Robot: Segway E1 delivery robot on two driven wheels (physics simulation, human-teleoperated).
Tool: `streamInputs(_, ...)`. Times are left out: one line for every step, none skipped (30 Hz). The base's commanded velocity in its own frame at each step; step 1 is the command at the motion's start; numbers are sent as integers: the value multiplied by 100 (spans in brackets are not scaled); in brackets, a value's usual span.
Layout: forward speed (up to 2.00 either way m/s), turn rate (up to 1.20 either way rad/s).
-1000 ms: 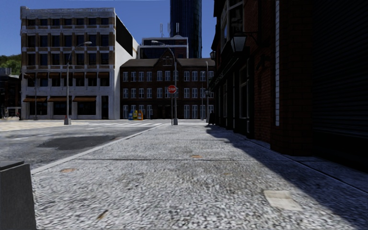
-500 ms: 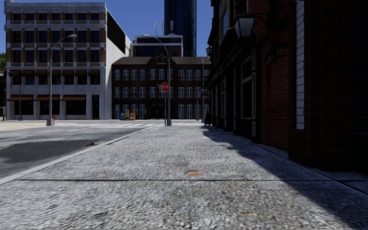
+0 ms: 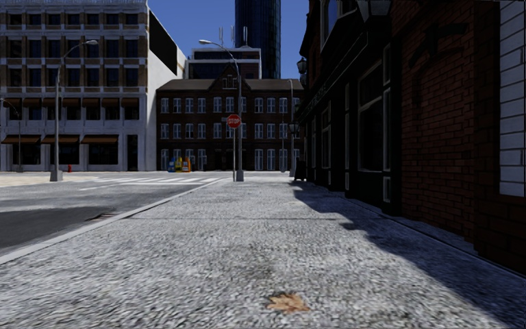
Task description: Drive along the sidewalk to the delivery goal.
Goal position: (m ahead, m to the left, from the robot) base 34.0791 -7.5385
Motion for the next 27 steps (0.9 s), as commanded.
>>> streamInputs(200,0)
streamInputs(200,0)
streamInputs(200,0)
streamInputs(200,0)
streamInputs(200,0)
streamInputs(200,0)
streamInputs(200,0)
streamInputs(200,0)
streamInputs(200,0)
streamInputs(200,0)
streamInputs(200,0)
streamInputs(200,0)
streamInputs(200,0)
streamInputs(200,0)
streamInputs(200,0)
streamInputs(200,0)
streamInputs(200,0)
streamInputs(200,0)
streamInputs(200,0)
streamInputs(200,0)
streamInputs(200,0)
streamInputs(200,0)
streamInputs(200,0)
streamInputs(200,0)
streamInputs(200,0)
streamInputs(200,0)
streamInputs(200,0)
